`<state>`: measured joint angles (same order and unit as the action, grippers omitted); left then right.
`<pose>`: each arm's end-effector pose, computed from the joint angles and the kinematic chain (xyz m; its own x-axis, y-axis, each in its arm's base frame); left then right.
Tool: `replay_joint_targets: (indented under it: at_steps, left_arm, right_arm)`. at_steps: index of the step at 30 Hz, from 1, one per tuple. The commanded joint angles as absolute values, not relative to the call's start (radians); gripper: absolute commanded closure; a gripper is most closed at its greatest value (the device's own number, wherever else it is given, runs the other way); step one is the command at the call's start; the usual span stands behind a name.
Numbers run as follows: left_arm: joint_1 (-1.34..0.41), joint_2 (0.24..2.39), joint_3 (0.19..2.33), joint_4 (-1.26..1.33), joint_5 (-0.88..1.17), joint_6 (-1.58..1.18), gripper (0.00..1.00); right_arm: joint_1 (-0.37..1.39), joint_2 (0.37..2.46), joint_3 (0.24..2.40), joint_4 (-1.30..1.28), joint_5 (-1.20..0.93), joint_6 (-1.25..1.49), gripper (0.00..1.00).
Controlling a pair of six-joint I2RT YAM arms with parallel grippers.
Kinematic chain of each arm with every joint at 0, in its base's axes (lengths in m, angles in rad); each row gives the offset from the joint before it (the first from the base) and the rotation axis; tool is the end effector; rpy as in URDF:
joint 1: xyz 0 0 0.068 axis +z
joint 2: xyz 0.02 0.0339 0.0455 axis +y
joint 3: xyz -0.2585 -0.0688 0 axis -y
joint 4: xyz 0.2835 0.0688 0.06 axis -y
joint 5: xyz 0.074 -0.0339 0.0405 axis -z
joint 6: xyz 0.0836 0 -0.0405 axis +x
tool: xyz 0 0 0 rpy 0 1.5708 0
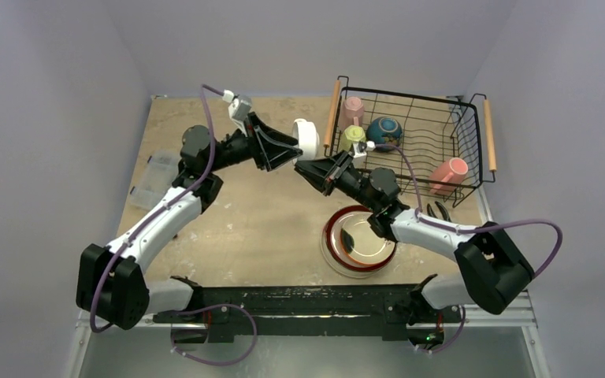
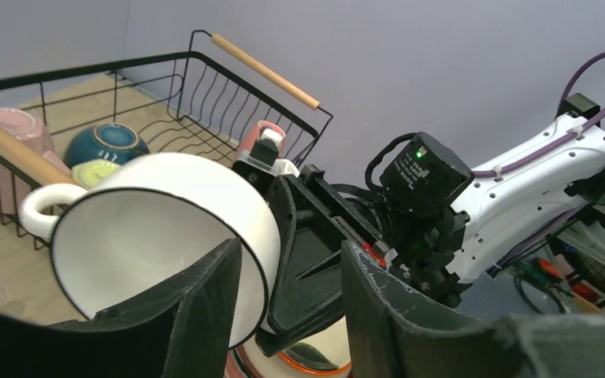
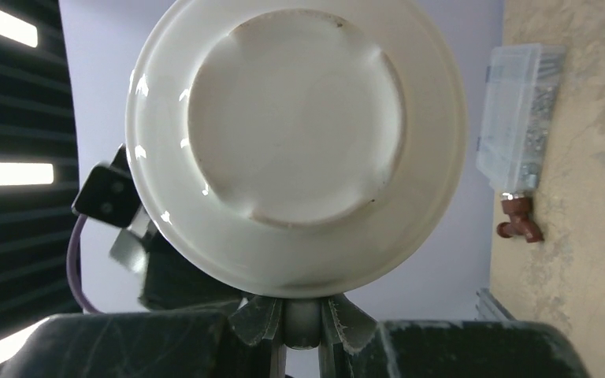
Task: Load the mixed dishes into the dish rack
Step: Turn the bowl upside down on the dish rack.
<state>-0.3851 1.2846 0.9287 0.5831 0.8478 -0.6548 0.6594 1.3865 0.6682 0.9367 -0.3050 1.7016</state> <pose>0.3098 -0.1932 0.3481 -0.3981 -0.2734 -0.8756 0.8613 0.2171 -0.4594 0.2815 0.2500 0.2595 -0.8314 0.5521 0.0628 -0.0633 -0.2065 0.9764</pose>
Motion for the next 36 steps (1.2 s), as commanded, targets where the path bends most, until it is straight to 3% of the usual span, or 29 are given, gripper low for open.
replay_joint_targets:
  at_steps: [1,4,5,10,13,21,31,36]
  left_arm:
    - [-0.383,1.194,0.989,0.612,0.804,-0.592,0.45]
    - [-0.381,1.143,0.997,0.506,0.752,-0.499,0.26]
    - [-0.379,1.124,0.995,0.478,0.721,-0.474,0.24]
    - [-0.350,1.093,0.994,0.377,0.591,-0.436,0.23]
    - [-0.312,1.101,0.995,0.387,0.591,-0.489,0.23]
    - [-0.232,1.155,0.994,0.483,0.648,-0.634,0.24]
    - [-0.225,1.183,1.010,0.457,0.657,-0.635,0.24]
    - [-0.225,1.180,1.017,0.435,0.655,-0.621,0.25]
  right_arm:
    - [0.608,1.311,0.613,0.993,-0.225,1.675,1.00]
    - [0.544,1.249,0.587,0.924,-0.251,1.634,1.00]
    - [0.515,1.220,0.589,0.871,-0.266,1.601,1.00]
    - [0.411,1.092,0.798,0.252,-0.263,1.185,1.00]
    - [0.406,1.077,1.015,-0.171,-0.066,0.873,1.00]
    - [0.404,1.247,1.365,-0.691,0.294,0.464,1.00]
    - [0.398,1.522,1.515,-0.840,0.619,0.328,1.00]
    - [0.333,1.589,1.528,-0.801,0.518,0.331,1.00]
